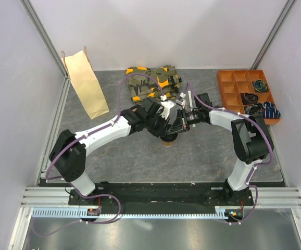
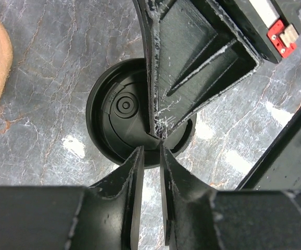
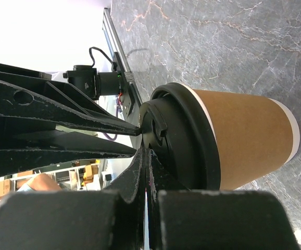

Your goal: Pack the takeout coffee

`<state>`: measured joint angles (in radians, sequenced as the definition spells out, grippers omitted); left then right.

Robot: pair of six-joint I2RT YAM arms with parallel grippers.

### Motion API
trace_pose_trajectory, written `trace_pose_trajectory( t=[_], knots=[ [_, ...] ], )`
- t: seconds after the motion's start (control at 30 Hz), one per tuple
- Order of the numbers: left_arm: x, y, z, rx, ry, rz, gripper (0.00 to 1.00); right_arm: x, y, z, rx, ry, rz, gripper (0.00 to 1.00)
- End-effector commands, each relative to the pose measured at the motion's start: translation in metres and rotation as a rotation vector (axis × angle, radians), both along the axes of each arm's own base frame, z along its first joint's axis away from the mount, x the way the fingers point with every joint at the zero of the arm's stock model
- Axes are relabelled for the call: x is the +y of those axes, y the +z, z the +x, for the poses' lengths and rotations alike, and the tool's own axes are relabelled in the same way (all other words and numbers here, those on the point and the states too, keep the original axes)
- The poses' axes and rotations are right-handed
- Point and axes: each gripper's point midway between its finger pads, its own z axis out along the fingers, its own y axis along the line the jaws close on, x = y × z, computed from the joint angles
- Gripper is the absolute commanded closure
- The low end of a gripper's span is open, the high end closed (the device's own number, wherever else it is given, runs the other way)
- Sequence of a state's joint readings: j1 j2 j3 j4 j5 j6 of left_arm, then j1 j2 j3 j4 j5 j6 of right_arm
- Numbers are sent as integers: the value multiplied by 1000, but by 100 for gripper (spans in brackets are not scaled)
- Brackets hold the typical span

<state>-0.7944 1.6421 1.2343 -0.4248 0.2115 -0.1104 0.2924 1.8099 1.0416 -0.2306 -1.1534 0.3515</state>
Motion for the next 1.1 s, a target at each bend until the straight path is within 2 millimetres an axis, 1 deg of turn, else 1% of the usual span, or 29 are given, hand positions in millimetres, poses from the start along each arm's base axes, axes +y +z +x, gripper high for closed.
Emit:
trace_pose_trajectory(
  t=[0.0,0.07,0.1,0.17,0.2,0.23,0.37,0.43,0.53,0.57,0.67,0.73,0.83,0.87,0.9,0.93,1.03,1.07],
  knots=[
    [8,20,-4,-49,-36,14,71,-16,-64,-4,23,-43,-208,100],
    [6,32,-2,-68,-42,0,69,-15,-63,-3,22,-44,-205,100],
    [2,41,2,-83,-42,-13,68,-15,-63,-3,21,-43,-204,100],
    [0,47,4,-93,-46,-20,68,-15,-60,-3,20,-44,-199,100],
    [-1,46,6,-93,-44,-18,68,-15,-60,-2,18,-46,-200,100],
    [-2,44,6,-94,-45,-16,68,-14,-59,-1,16,-45,-198,100],
    [3,24,9,-97,-37,22,69,-14,-57,0,15,-47,-194,100],
    [3,18,11,-100,-37,32,70,-14,-57,0,16,-49,-195,100],
    [8,0,12,-89,-36,79,72,-14,-58,-1,20,-48,-197,100],
    [10,-7,9,-87,-38,99,72,-15,-60,0,24,-52,-200,100],
    [13,-15,6,-96,-58,129,74,-15,-62,0,26,-50,-204,100],
    [13,-11,5,-106,-62,124,75,-15,-62,-1,24,-46,-203,100],
    [13,12,12,-165,-47,101,76,-15,-63,-1,25,-46,-205,100],
    [13,22,13,-187,-47,85,76,-15,-62,-1,22,-48,-204,100],
    [13,27,14,-196,-48,84,78,-15,-62,-1,25,-49,-204,100],
    [10,39,17,-215,-49,68,79,-15,-62,0,22,-48,-204,100],
    [3,58,23,-255,-54,36,81,-15,-62,0,19,-48,-203,100],
    [2,61,25,-269,-58,37,81,-15,-62,-1,21,-47,-203,100]
  ],
)
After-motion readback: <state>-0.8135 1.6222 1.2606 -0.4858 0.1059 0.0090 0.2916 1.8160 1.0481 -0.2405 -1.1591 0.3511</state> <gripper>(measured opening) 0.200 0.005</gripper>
